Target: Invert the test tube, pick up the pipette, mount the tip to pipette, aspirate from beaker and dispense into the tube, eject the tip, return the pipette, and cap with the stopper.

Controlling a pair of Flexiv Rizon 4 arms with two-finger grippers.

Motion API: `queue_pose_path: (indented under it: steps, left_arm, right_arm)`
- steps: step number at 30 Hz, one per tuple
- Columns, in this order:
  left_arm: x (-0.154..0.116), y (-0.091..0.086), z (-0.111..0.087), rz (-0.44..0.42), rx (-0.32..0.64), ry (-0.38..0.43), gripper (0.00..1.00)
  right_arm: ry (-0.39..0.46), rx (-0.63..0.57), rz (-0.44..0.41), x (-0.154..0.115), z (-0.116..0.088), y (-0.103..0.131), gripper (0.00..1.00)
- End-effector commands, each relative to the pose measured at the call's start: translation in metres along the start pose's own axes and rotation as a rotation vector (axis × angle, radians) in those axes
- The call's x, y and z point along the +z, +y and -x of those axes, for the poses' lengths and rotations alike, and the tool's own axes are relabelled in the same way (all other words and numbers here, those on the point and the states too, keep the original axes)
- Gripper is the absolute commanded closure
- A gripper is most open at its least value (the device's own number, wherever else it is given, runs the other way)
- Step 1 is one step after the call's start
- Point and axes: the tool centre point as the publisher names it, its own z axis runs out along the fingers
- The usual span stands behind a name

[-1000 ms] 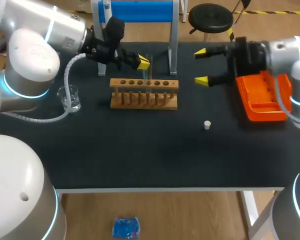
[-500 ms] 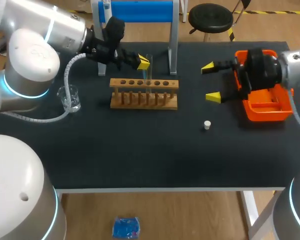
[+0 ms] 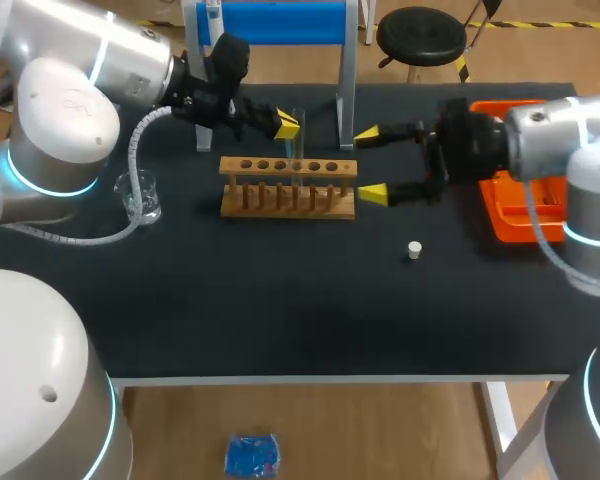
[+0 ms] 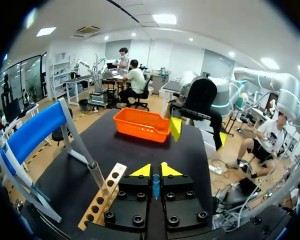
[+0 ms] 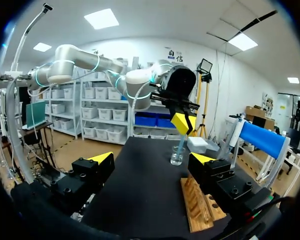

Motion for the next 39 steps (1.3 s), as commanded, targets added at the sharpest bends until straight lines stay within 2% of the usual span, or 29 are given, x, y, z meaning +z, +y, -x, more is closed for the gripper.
queue_pose_path:
  steps: [1,16,29,30,31,33,35,39]
  left_arm:
    - [0.0,0.0,0.001,0.001,0.001,0.004,1.0]
    - [0.0,0.0,0.001,0.001,0.001,0.004,1.0]
    - [0.0,0.0,0.001,0.001,0.001,0.004,1.0]
    - [0.0,0.0,0.001,0.001,0.001,0.004,1.0]
    - [0.0,0.0,0.001,0.001,0.001,0.004,1.0]
    - [0.0,0.0,0.001,0.001,0.001,0.004,1.0]
    - [0.0,0.0,0.001,0.001,0.001,0.004,1.0]
    - [0.0,0.0,0.001,0.001,0.001,0.004,1.0]
  right_arm:
    - [0.016,0.005,0.0,0.041,0.017,-0.001,0.0]
    - [0.001,0.053,0.091,0.087,0.047,-0.007,0.0]
    - [-0.016,0.092,0.172,0.098,0.059,-0.006,0.01]
    - [-0.014,0.095,0.175,0.098,0.059,-0.005,0.08]
    - [-0.014,0.095,0.176,0.098,0.059,-0.005,0.34]
    - [-0.016,0.099,0.178,0.098,0.059,-0.005,0.48]
    - [-0.017,0.099,0.177,0.098,0.059,-0.005,0.57]
    - [-0.018,0.1,0.176,0.099,0.059,-0.005,0.67]
